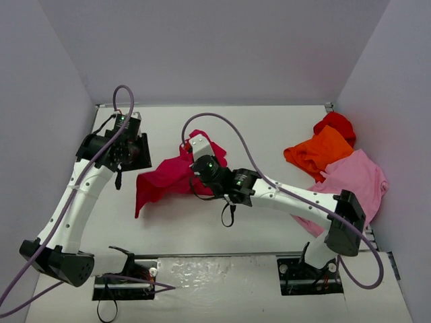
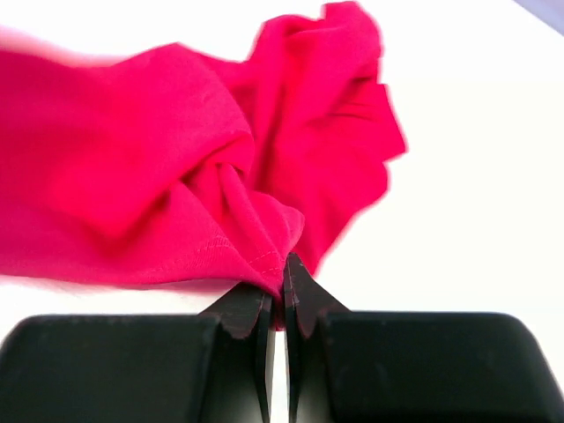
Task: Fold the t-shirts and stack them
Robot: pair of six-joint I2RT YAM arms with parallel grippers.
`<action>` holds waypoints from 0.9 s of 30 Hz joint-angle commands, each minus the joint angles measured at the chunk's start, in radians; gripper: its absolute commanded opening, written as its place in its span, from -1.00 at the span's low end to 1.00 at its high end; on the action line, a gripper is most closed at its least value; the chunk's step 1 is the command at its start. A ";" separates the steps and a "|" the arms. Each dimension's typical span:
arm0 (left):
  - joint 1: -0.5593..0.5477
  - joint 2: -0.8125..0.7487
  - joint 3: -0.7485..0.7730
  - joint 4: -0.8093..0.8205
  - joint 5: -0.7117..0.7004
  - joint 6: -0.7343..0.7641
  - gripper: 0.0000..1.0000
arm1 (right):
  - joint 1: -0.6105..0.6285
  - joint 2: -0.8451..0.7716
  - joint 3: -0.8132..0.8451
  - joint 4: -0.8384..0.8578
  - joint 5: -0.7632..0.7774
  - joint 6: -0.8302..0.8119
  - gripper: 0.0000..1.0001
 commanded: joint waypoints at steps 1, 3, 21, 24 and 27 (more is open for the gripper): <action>0.001 -0.030 -0.035 0.099 0.060 -0.014 -0.10 | -0.044 -0.129 0.002 -0.002 0.067 0.010 -1.00; 0.001 -0.029 -0.048 0.111 0.074 -0.021 0.35 | -0.058 -0.126 0.026 -0.007 0.068 -0.005 -1.00; -0.159 -0.195 -0.481 0.191 0.188 -0.329 0.94 | -0.139 0.030 0.110 -0.009 0.042 -0.040 -1.00; -0.240 -0.117 -0.460 0.136 0.112 -0.306 0.94 | -0.156 0.030 0.079 -0.009 0.026 -0.019 -1.00; -0.290 -0.007 -0.441 0.098 0.085 -0.299 0.94 | -0.165 0.016 0.057 -0.009 0.022 0.004 -1.00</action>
